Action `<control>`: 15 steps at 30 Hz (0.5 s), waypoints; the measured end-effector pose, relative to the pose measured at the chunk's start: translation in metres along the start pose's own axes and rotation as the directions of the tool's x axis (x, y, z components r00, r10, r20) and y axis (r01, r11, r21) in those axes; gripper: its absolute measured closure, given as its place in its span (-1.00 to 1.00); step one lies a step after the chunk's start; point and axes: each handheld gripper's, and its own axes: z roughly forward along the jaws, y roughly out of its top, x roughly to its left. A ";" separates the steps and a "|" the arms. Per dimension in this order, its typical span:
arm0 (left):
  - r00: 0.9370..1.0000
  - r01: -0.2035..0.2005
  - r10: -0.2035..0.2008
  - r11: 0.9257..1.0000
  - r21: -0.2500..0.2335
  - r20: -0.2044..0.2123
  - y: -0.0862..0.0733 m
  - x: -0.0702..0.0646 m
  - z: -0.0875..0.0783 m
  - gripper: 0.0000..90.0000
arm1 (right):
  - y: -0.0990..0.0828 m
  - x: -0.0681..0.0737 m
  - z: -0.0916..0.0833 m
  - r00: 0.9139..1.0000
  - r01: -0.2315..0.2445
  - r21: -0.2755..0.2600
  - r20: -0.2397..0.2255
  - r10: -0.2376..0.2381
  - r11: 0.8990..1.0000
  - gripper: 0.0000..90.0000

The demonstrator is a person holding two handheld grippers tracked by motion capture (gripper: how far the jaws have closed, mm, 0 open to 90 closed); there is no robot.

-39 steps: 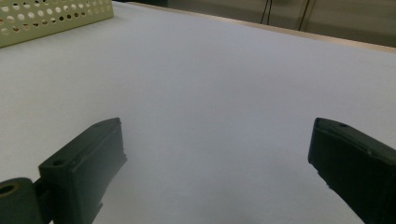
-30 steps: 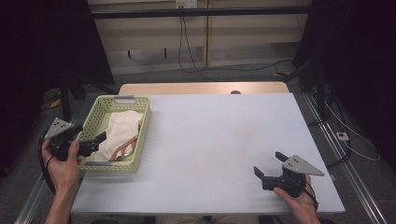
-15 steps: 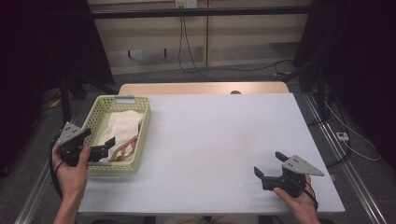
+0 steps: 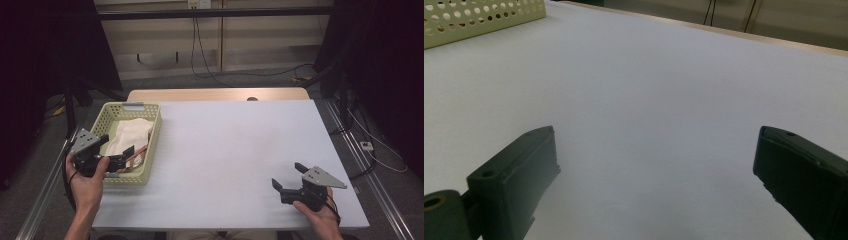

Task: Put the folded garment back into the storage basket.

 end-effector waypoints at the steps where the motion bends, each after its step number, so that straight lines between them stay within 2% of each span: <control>1: 1.000 -0.003 0.003 1.000 0.004 0.002 0.000 -0.002 0.001 -0.91 | 0.000 0.000 0.000 1.000 0.000 0.000 0.000 0.000 1.000 -0.91; 3: 1.000 -0.015 0.015 1.000 0.023 -0.001 0.002 -0.004 0.005 -0.91 | 0.000 0.000 0.000 1.000 0.001 0.000 0.000 -0.001 1.000 -0.91; 5: 1.000 -0.005 0.005 1.000 0.009 0.023 0.003 -0.007 0.008 -0.90 | 0.000 0.000 0.000 1.000 0.001 0.000 0.000 -0.001 1.000 -0.91; 6: 0.999 -0.013 0.013 1.000 0.015 0.037 0.005 -0.009 0.010 -0.90 | 0.000 0.000 0.000 1.000 -0.001 0.000 -0.002 0.001 1.000 -0.91; 8: 0.999 -0.037 0.036 0.999 0.026 0.037 0.007 -0.013 0.014 -0.89 | 0.000 0.000 0.000 1.000 0.001 0.001 -0.002 -0.001 1.000 -0.91; 15: 0.995 -0.065 0.062 0.998 0.025 0.078 0.012 -0.031 0.019 -0.89 | 0.000 0.000 -0.001 1.000 0.001 -0.002 -0.002 -0.001 1.000 -0.91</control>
